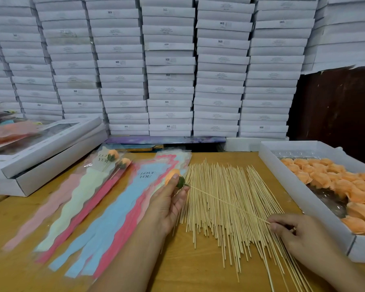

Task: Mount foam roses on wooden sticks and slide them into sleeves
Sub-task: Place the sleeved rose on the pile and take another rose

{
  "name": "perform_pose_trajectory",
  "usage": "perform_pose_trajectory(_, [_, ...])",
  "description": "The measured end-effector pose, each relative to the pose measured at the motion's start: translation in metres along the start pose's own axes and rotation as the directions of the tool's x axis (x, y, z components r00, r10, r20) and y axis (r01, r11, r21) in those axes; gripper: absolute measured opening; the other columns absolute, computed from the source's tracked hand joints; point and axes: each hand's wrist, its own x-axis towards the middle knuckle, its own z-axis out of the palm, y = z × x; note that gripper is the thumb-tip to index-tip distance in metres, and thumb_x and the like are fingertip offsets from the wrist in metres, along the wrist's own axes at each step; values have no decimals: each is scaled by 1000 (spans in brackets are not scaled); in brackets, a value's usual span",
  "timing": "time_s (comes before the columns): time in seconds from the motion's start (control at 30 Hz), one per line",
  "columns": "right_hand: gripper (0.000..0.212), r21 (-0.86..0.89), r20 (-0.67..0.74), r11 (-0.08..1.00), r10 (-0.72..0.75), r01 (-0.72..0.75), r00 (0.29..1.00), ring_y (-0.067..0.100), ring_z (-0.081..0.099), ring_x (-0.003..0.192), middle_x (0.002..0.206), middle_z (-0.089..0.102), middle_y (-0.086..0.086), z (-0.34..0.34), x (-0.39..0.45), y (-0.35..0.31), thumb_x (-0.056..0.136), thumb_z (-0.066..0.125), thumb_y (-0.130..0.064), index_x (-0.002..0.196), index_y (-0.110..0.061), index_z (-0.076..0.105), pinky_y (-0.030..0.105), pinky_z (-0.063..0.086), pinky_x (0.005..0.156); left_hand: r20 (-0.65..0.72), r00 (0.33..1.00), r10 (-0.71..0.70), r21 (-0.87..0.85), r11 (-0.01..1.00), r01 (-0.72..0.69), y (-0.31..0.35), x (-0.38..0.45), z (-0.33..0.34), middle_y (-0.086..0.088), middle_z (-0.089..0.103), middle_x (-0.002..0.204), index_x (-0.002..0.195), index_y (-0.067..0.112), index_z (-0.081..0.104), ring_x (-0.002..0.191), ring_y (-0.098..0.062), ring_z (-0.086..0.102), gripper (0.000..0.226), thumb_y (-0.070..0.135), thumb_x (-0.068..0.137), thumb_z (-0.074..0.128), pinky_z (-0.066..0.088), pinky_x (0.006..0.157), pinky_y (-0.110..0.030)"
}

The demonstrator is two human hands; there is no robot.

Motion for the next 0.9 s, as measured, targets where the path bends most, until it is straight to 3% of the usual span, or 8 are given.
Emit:
perform_pose_trajectory(0.23, [44,2,-8,1000,14,-14,1000,-4,60,78,65,59,-41,0,0,0,86,75,-15,71,-53,63,10,39,67,7,1000,-8,14,1000,8,-1,2,-3,-19,74,79,103,-3,66,65,-16,72,41,20,72,79,57,50,-18])
perform_pose_trajectory(0.37, [20,-28,-13,1000,7,-8,1000,-7,58,80,75,59,-35,1,-1,1,87,74,-15,89,-35,77,9,39,66,6,1000,-6,8,1000,6,-1,2,-3,-20,74,80,105,-4,65,66,-17,73,40,18,74,79,57,49,-19])
perform_pose_trajectory(0.53, [15,-31,-19,999,36,-37,999,-9,56,81,80,59,-35,2,0,4,88,73,-14,94,-26,79,8,39,67,9,1000,-6,9,1000,6,-1,3,-4,-20,75,81,105,-4,65,67,-17,74,36,17,79,77,57,50,-19])
perform_pose_trajectory(0.77, [15,-36,-26,999,34,-35,999,-10,55,82,83,61,-30,3,1,5,89,72,-15,97,-25,79,7,39,69,15,1000,-11,20,1000,11,-1,2,-4,-21,75,82,110,-4,64,67,-18,74,50,18,68,80,58,50,-19])
perform_pose_trajectory(0.9, [30,-5,-31,1000,19,-20,999,-4,60,81,81,64,-32,2,-1,0,88,72,-13,83,-43,72,11,41,68,10,1000,7,60,998,-8,-2,4,-4,-21,76,84,112,-3,64,65,-16,73,55,21,65,81,58,51,-19])
